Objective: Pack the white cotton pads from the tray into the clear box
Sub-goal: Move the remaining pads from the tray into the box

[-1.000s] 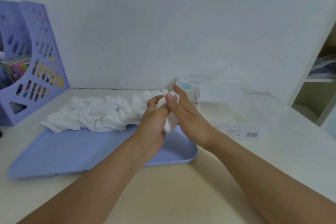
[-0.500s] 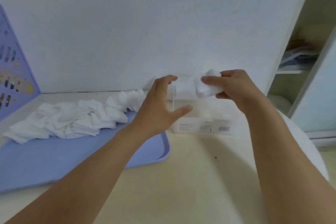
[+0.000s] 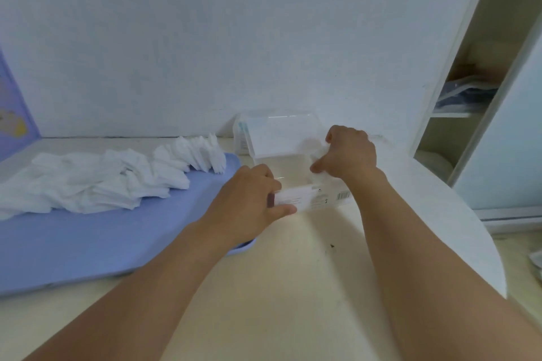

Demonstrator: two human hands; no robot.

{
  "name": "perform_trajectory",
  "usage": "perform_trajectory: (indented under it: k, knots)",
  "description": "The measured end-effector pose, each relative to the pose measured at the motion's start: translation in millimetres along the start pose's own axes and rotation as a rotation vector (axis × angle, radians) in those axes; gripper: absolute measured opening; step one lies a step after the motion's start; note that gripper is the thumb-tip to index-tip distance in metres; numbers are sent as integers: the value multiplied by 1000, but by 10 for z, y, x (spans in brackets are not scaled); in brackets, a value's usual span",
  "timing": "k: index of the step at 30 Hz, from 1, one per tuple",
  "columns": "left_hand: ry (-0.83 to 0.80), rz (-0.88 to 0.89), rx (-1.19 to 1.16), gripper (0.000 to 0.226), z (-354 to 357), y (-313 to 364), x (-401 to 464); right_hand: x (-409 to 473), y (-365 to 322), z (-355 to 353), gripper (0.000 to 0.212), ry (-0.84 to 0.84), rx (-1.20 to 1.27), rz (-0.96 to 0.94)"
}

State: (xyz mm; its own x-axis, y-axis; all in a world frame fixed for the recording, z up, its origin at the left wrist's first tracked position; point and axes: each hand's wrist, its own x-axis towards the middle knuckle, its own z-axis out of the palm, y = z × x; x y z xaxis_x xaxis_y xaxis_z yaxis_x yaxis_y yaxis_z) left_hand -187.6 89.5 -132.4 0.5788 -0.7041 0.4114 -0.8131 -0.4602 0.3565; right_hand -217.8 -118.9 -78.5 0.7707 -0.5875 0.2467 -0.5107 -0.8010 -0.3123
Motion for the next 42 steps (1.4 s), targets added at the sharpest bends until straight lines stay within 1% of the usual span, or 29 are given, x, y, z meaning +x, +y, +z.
perform_trajectory:
  k: [2, 3, 6, 7, 10, 12, 15, 16, 18, 19, 20, 21, 22, 23, 24, 25, 26, 28, 30, 31, 33, 35, 38, 40, 42]
  knots:
    - [-1, 25, -43, 38, -12, -25, -11, 33, 36, 23, 86, -19, -23, 52]
    - [-12, 37, -59, 39, -12, -37, -11, 41, 59, 33, 88, -51, -4, 81]
    - [-41, 49, -95, 38, -8, -72, -3, 34, 73, 57, 75, -162, 53, 86]
    - [-43, 48, -107, 37, -8, -84, -2, 22, 59, 59, 75, -180, 45, 71]
    - [-37, 52, -116, 34, -24, -115, -15, -16, 0, 42, 87, -179, -40, 26]
    - [-47, 64, -115, 33, -40, -119, -23, -30, -18, 38, 84, -195, -53, 31]
    - [-63, 85, -72, 36, -45, -121, -7, -24, -20, 83, 74, -206, -72, 77]
    - [-67, 80, -68, 37, -48, -126, -11, -28, -30, 91, 74, -208, -77, 86]
    - [-71, 67, -68, 34, -49, -104, -36, -41, -41, 82, 85, -195, -91, 75]
    - [-65, 54, -74, 35, -70, -90, -56, -53, -67, 56, 92, -150, -102, 48]
    - [-45, 38, -99, 38, -96, -70, -71, -91, -103, 7, 96, -71, -107, 6]
    - [-4, 17, -138, 42, -146, -51, -79, -143, -164, -40, 94, 46, -67, -67]
    - [64, -2, -181, 42, -225, -49, -70, -212, -258, -78, 85, 182, 43, -176]
    - [151, -20, -223, 36, -320, -57, -48, -298, -372, -92, 70, 304, 213, -305]
    - [253, -43, -255, 25, -431, -94, -27, -410, -512, -95, 54, 366, 394, -421]
    - [337, -80, -266, 13, -563, -150, -13, -523, -652, -59, 39, 359, 533, -507]
    - [391, -133, -258, 9, -693, -227, -4, -649, -782, 3, 29, 297, 613, -564]
    - [423, -253, -213, 24, -934, -445, -87, -885, -1009, 231, 23, 96, 650, -615]
    - [454, -338, -168, 37, -1084, -656, -297, -1061, -1169, 421, 31, -46, 580, -632]
    - [493, -367, -149, 41, -1097, -750, -422, -1106, -1213, 470, 36, -73, 541, -626]
    - [593, -408, -131, 44, -1088, -935, -691, -1146, -1364, 473, 42, -66, 524, -621]
    - [655, -443, -168, 45, -1097, -1094, -890, -1144, -1628, 447, 51, -61, 502, -629]
    - [747, -471, -257, 41, -1185, -1256, -958, -1111, -1976, 525, 65, -122, 315, -647]
    - [733, -491, -197, 39, -1229, -1339, -962, -1076, -2075, 631, 64, -149, 168, -662]
    - [604, -464, -119, 37, -1226, -1420, -989, -1037, -2114, 721, 59, -151, 109, -663]
